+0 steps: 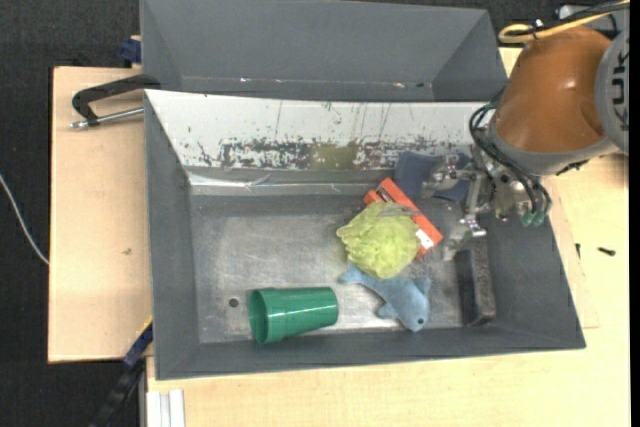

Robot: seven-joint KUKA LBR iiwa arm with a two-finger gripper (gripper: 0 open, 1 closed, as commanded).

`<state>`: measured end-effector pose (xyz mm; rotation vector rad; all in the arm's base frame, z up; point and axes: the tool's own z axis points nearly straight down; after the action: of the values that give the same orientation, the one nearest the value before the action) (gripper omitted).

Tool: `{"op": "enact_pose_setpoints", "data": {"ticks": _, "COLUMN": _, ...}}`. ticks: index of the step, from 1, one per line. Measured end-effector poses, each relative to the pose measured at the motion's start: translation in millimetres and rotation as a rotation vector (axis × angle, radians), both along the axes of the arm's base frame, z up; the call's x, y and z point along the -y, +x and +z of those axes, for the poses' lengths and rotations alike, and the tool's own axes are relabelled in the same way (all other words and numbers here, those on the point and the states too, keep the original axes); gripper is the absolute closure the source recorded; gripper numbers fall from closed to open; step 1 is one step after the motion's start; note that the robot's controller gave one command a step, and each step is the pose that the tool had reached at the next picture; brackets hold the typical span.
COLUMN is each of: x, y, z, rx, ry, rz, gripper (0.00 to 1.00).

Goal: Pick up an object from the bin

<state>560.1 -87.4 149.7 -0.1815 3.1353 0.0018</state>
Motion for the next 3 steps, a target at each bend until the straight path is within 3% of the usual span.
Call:
{"op": "enact_pose_setpoints", "data": {"ticks": 1, "x": -5.4, "y": -0.7, "z": 0.1, "rx": 0.01, "ry": -0.002, "rz": 0.018, "gripper": 0.0}}
{"op": "enact_pose_setpoints", "data": {"ticks": 2, "x": -16.7, "y": -2.3, "z": -35.9, "rx": -0.006, "ry": 0.005, "rz": 0.092, "gripper": 0.0}}
{"op": "enact_pose_setpoints", "data": {"ticks": 3, "x": -37.4, "y": 35.1, "z": -60.2, "rx": 0.0, "ry": -0.005, "rz": 0.211, "gripper": 1.0}}
